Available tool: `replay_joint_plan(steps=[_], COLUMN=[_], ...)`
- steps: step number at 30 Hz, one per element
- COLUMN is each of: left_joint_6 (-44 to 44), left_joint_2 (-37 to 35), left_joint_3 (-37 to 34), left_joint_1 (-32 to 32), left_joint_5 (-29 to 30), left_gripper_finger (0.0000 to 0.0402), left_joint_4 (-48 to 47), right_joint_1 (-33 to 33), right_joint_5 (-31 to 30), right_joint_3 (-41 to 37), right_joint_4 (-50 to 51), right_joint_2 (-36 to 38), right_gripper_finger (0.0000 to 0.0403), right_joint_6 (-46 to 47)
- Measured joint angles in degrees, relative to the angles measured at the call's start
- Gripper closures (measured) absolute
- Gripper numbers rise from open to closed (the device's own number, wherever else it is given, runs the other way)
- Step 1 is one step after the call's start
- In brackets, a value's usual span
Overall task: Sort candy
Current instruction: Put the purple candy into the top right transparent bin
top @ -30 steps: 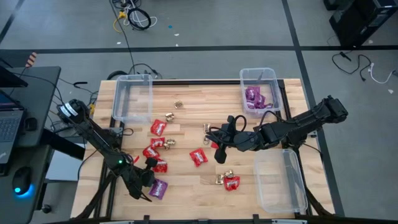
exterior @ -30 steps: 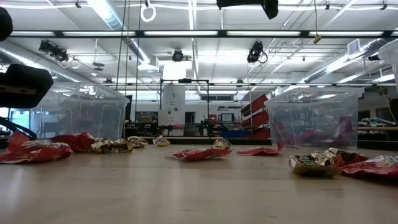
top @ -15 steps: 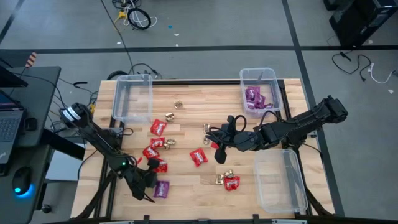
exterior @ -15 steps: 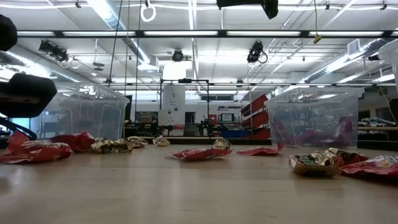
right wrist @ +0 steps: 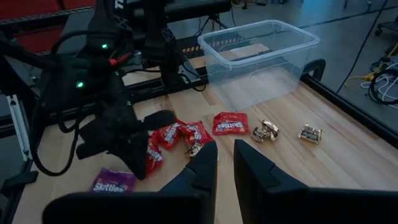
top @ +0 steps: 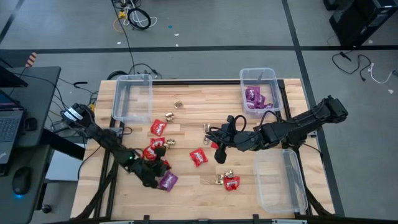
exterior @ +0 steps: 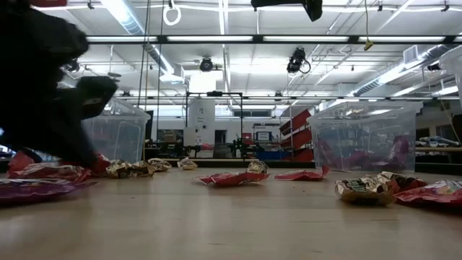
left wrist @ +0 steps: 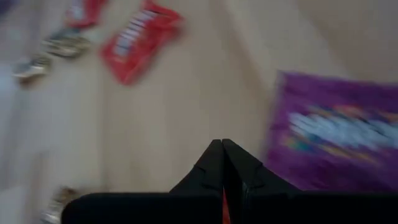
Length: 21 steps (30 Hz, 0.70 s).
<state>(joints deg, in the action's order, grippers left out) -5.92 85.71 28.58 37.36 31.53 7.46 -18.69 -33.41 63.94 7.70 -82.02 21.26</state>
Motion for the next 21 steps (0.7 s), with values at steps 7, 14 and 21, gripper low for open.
replay_joint_plan(steps=[7, 14, 21], left_joint_6=[5.94, 5.95, 1.1], left_joint_2=[-1.87, -6.22, -2.96], left_joint_3=[0.04, 0.17, 0.11], left_joint_1=[-3.72, -2.51, -1.62], left_joint_5=[-3.42, -29.51, -33.54], left_gripper_finger=[0.0401, 0.0401, 0.0401], left_joint_4=[6.49, -1.21, -4.64], right_joint_1=[-0.05, -0.09, -0.09], right_joint_5=[0.01, 0.02, 0.02], right_joint_3=[0.0, 0.0, 0.0], right_joint_4=[0.0, 0.01, 0.0], right_joint_2=[0.0, 0.0, 0.0], right_gripper_finger=[0.0362, 0.0362, 0.0362], right_joint_6=[-0.31, -0.5, -0.86])
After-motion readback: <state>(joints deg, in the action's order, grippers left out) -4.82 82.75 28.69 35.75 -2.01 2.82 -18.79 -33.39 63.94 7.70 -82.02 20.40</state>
